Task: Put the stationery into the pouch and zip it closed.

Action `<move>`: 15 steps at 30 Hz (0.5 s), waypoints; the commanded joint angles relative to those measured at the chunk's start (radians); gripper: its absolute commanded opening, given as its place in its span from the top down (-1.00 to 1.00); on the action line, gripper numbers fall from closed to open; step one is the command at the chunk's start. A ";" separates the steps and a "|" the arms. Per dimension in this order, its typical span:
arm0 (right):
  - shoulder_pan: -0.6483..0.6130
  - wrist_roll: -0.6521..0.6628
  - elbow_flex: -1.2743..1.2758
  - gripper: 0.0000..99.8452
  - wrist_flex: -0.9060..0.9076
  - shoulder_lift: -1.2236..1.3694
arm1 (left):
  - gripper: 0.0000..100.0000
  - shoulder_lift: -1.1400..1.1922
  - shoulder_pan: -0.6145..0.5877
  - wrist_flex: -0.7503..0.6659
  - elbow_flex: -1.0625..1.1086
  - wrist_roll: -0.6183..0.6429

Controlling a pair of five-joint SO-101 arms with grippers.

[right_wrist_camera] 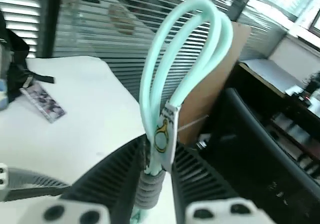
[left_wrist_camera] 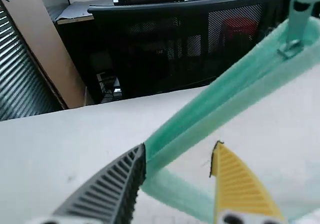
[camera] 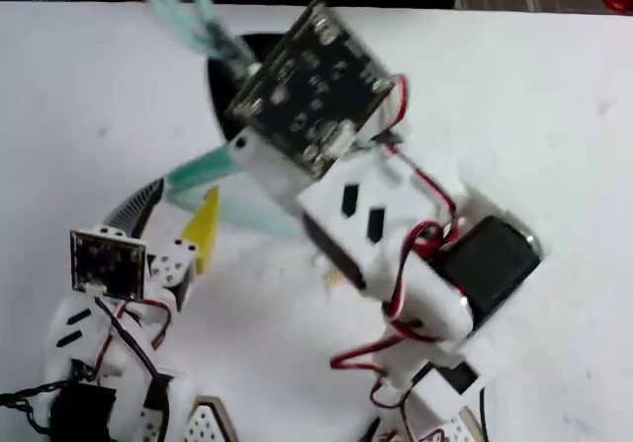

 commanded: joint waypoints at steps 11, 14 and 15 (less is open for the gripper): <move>-0.177 0.009 0.000 0.97 0.019 -0.110 | 0.54 0.019 -0.124 -0.133 0.038 0.089; -0.186 0.009 0.044 0.97 -0.005 -0.064 | 0.54 0.019 -0.120 -0.155 0.061 0.097; -0.186 0.009 0.052 0.97 -0.008 -0.044 | 0.54 0.019 -0.120 -0.170 0.064 0.097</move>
